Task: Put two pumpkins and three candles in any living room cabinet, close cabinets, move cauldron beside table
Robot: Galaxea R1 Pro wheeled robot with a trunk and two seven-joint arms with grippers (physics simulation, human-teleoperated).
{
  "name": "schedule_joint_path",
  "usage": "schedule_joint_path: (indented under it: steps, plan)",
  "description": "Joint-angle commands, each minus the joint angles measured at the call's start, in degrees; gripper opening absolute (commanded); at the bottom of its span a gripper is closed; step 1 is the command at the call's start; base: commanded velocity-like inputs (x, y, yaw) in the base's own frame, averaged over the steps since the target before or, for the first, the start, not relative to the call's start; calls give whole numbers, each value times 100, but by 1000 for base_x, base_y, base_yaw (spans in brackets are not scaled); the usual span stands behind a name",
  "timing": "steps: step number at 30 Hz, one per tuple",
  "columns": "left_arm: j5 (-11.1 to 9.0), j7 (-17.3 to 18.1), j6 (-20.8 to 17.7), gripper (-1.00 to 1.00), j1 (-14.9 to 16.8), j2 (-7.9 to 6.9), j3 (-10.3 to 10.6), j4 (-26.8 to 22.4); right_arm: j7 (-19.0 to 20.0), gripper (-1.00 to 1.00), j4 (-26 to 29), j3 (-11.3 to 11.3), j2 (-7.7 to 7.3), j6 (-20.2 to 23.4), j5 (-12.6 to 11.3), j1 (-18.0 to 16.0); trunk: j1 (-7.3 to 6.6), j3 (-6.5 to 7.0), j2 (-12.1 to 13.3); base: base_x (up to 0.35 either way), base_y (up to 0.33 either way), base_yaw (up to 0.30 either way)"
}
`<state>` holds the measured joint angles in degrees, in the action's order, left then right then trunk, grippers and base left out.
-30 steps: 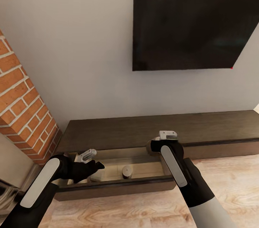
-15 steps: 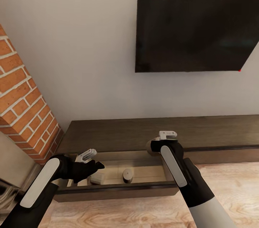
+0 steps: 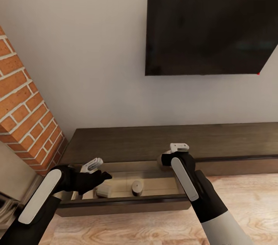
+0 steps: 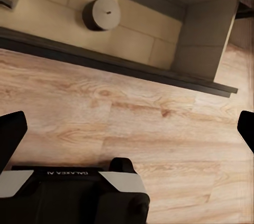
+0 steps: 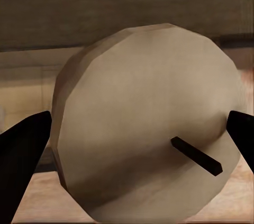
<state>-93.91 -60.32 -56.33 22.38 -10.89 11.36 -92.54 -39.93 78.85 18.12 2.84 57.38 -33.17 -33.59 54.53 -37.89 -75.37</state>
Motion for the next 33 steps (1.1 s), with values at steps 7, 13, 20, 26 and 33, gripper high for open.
schedule_joint_path:
  steps: [7,13,20,26,33]
  plan:
    - [-882,788,-34,100,11,-207,-360,-35,-60,-100,-117,15,39,52,-38,-12,154,-131,-286,0,0,0]
    - [-1746,1340,-50,100,4,-371,-589,-36,-71,-100,-435,27,43,46,-9,-48,286,-239,-526,0,0,0]
    - [-1854,2203,-53,100,-18,-379,-573,-36,-88,-100,-746,171,47,-21,-1,-4,440,-365,-807,0,0,0]
    - [-1860,2541,-53,100,-31,-387,-583,-36,-72,-100,-1191,227,50,-500,5,-4,572,-472,-1048,0,0,0]
    - [-2061,2569,-60,100,-31,-404,-585,-35,-71,-100,-1448,589,50,-933,19,-15,725,-598,-1328,0,0,0]
